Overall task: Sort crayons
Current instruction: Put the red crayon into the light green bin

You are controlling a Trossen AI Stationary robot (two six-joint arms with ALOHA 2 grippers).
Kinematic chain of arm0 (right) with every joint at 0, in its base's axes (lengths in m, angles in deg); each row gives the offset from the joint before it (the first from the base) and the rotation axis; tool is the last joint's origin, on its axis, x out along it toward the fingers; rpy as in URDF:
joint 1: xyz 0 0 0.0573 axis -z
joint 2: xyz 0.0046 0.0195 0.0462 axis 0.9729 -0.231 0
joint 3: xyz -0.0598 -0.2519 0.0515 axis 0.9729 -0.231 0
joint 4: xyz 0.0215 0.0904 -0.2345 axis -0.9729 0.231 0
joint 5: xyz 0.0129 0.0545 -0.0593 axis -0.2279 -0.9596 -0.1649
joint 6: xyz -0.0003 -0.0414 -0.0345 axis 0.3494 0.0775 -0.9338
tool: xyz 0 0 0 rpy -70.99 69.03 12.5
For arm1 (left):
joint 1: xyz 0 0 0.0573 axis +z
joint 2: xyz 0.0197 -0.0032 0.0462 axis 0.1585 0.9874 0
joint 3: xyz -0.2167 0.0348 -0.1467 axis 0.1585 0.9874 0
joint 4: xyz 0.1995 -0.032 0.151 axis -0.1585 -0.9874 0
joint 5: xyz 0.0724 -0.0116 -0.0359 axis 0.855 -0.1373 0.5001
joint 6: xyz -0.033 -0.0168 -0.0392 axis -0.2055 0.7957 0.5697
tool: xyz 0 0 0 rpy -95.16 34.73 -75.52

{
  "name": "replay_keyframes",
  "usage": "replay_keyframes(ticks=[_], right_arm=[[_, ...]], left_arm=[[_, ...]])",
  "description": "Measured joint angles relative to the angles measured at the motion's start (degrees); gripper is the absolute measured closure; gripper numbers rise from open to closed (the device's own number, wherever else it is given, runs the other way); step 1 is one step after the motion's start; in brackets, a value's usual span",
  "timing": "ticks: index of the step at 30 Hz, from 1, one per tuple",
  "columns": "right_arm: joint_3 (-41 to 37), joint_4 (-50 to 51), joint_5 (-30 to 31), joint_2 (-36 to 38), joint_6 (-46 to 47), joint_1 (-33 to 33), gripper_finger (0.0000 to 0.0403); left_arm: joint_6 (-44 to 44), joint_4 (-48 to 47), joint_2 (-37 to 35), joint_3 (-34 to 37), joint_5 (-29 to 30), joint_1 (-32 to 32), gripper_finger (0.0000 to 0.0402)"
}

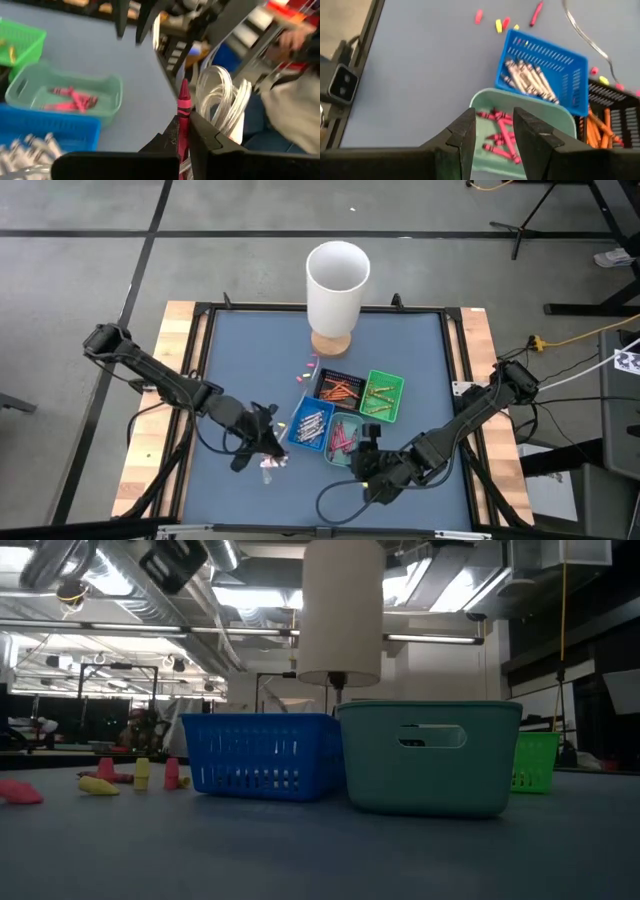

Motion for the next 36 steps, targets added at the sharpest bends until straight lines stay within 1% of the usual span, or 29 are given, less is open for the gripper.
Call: replay_keyframes(ticks=[4,7,13,21,25,28,31,34,36], right_arm=[[0.0,-4.0,0.97,0.0,-3.15,0.02,0.0274],[0.0,-5.97,0.98,0.0,-5.39,-0.04,0.0274],[0.0,-8.33,0.96,0.0,-5.88,0.32,0.0274],[0.0,-11.28,0.71,0.0,-7.12,1.92,0.0274],[0.0,-10.86,0.39,-0.02,-7.14,2.19,0.0274],[0.0,-10.83,0.39,-0.02,-9.05,2.19,0.0274],[0.15,-10.66,0.37,-0.02,-11.43,2.1,0.0274],[0.84,-10.75,0.35,-0.02,-12.85,2.1,0.0274],[1.32,-10.23,0.35,-0.02,-14.25,2.1,0.0274]], left_arm=[[-0.03,4.6,0.0,-0.04,0.41,-0.42,0.0401],[-0.02,4.56,0.0,-0.07,1.11,-0.45,0.0401],[-0.04,4.58,0.0,-0.07,4.75,-0.43,0.0401],[-0.04,5.08,0.0,-0.06,8.22,-0.43,0.0401],[-0.04,6.63,0.19,-0.07,11.51,-0.41,0.0401],[-0.04,9.42,1.73,-0.07,14.96,-0.41,0.0401],[-0.06,14.36,4.89,-0.09,18.61,-0.41,0.0401],[-0.09,21.03,9.31,-0.09,22.4,-0.24,0.0401],[-0.13,25.89,12.45,-0.09,23.59,0.19,0.0401]])
